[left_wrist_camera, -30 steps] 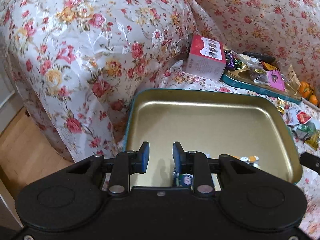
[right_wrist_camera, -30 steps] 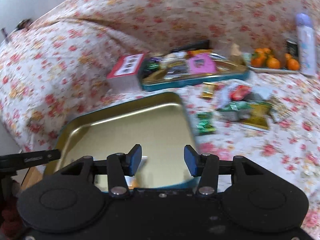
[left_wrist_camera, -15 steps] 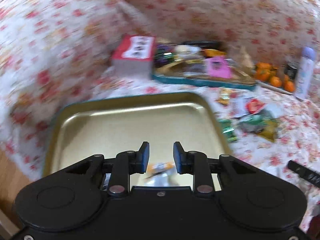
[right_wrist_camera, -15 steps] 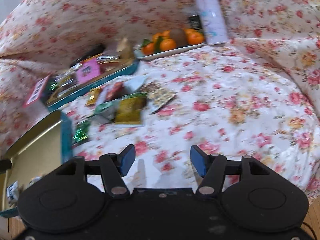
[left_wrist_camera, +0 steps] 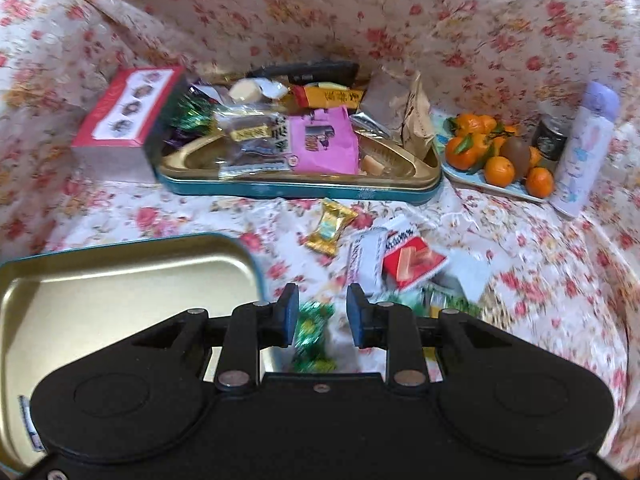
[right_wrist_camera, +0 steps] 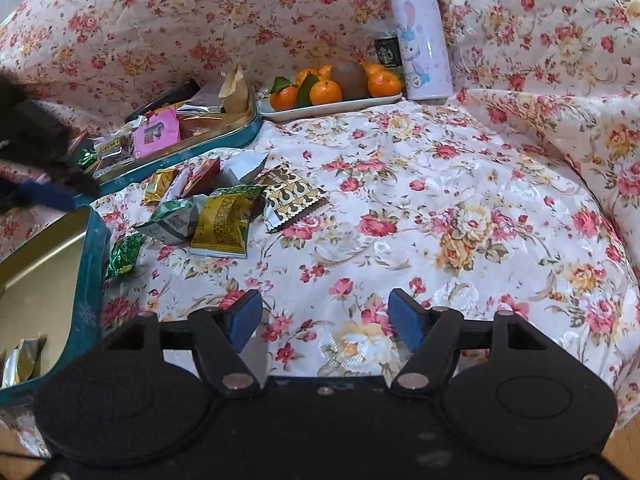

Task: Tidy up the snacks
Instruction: 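Move both open grippers back to the snack pile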

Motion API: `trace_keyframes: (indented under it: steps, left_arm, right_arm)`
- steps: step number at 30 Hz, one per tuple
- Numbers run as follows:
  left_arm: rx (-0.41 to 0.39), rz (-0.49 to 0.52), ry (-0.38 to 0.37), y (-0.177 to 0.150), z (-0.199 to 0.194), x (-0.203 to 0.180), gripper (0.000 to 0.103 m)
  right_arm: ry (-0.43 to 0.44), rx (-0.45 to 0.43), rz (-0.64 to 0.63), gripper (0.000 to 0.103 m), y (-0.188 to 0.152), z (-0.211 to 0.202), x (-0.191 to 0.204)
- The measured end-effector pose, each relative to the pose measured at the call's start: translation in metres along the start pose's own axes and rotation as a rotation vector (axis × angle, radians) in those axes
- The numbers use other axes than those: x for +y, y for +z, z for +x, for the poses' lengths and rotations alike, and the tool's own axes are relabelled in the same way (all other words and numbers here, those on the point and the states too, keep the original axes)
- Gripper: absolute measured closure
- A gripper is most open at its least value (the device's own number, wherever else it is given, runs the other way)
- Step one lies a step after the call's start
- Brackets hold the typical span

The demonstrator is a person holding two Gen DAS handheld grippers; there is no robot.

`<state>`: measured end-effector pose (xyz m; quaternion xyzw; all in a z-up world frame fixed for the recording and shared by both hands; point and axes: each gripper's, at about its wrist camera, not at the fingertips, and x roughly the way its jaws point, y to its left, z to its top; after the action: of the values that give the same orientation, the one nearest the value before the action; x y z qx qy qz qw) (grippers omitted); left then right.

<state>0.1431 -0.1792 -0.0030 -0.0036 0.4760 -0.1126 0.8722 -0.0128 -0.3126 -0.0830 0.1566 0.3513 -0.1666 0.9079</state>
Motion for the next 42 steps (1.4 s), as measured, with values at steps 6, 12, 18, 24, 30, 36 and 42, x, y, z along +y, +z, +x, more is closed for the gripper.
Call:
trace_keyframes:
  steps: [6, 12, 18, 24, 30, 36, 42]
  left_arm:
    - [0.035, -0.041, 0.003, 0.023, 0.035, -0.017, 0.067]
    - [-0.037, -0.161, 0.042, 0.037, 0.044, -0.010, 0.067]
    - [0.051, -0.168, 0.053, 0.036, 0.067, -0.013, 0.067]
    - [0.034, -0.044, 0.056, 0.015, 0.059, -0.042, 0.067]
    - [0.067, 0.050, 0.001, -0.005, 0.051, -0.062, 0.060]
    - [0.134, 0.044, -0.072, -0.020, 0.046, -0.063, 0.055]
    - [0.162, -0.052, -0.100, -0.025, 0.047, -0.051, 0.055]
  right_arm:
    - [0.012, -0.013, -0.037, 0.021, -0.001, 0.003, 0.002]
    - [0.025, -0.021, -0.059, 0.019, -0.003, 0.002, 0.002]
    - [0.030, -0.029, -0.073, 0.015, -0.004, 0.003, 0.003]
    - [0.049, -0.021, -0.064, 0.019, 0.000, 0.002, -0.001]
    - [0.025, -0.032, -0.008, 0.023, 0.019, 0.003, -0.019]
    - [0.051, -0.084, -0.040, 0.023, 0.054, 0.014, -0.026]
    - [0.160, -0.043, -0.143, 0.029, 0.081, 0.048, -0.017]
